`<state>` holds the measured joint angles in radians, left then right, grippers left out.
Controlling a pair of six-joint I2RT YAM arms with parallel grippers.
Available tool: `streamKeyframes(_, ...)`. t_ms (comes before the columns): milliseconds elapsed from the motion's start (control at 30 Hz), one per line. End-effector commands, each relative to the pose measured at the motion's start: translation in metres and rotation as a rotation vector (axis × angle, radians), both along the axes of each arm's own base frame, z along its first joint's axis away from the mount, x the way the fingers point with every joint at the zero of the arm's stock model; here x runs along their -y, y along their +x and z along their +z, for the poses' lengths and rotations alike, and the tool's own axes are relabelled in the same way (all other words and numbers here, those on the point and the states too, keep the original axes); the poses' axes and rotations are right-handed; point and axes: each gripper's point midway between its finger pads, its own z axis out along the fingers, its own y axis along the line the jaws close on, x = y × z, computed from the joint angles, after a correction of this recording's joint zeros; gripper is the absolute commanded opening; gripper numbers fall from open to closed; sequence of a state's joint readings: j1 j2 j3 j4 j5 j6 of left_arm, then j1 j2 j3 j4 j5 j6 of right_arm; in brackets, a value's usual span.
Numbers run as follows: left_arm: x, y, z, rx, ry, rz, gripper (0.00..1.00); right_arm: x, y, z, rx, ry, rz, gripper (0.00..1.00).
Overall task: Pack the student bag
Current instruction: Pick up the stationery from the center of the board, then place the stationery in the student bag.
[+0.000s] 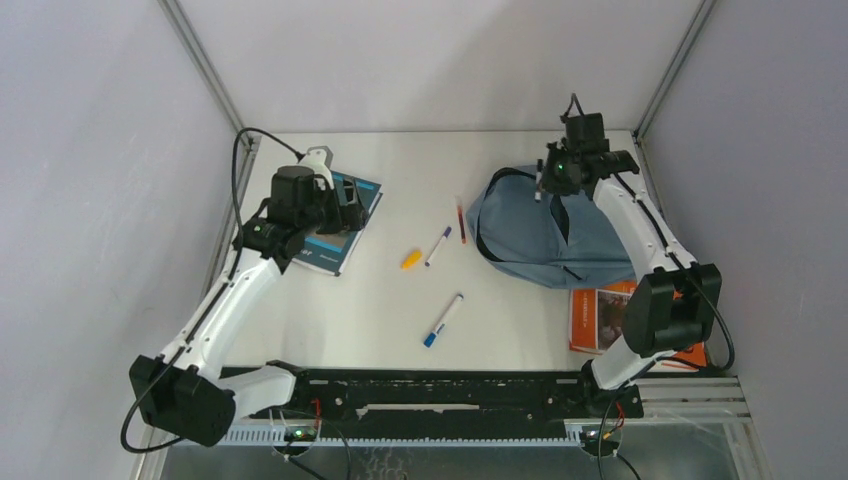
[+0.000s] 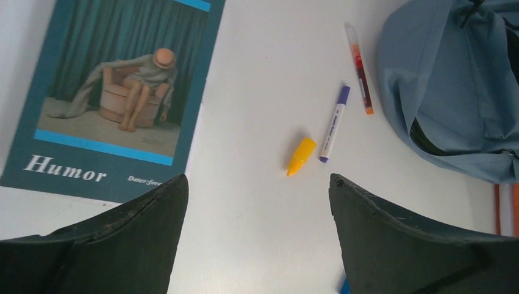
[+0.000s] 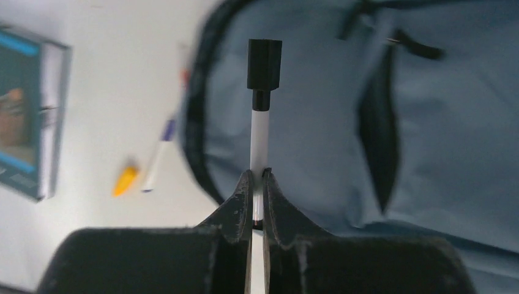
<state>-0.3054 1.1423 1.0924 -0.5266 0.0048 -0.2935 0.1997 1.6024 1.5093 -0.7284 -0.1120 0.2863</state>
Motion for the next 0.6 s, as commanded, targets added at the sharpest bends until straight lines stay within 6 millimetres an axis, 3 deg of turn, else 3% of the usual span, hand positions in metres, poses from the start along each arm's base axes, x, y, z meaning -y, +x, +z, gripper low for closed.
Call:
streamKeyframes(0, 0.022, 0.01, 0.016, 0.016, -0.095, -0.054, 0.89, 0.045, -0.016, -0.032, -0.082, -0.198, -0.013, 0.0)
streamKeyframes(67, 0.027, 0.012, 0.017, 0.01, -0.115, -0.065, 0.88, 0.057, -0.021, -0.036, -0.103, -0.258, -0.028, 0.0)
streamKeyframes(333, 0.043, 0.017, 0.016, -0.008, -0.122, -0.102, 0.88, 0.071, -0.032, -0.07, -0.292, -0.308, 0.005, 0.0)
streamKeyframes(567, 0.049, 0.022, 0.013, -0.02, -0.122, -0.115, 0.88, 0.093, -0.031, -0.074, -0.358, -0.314, -0.061, 0.0)
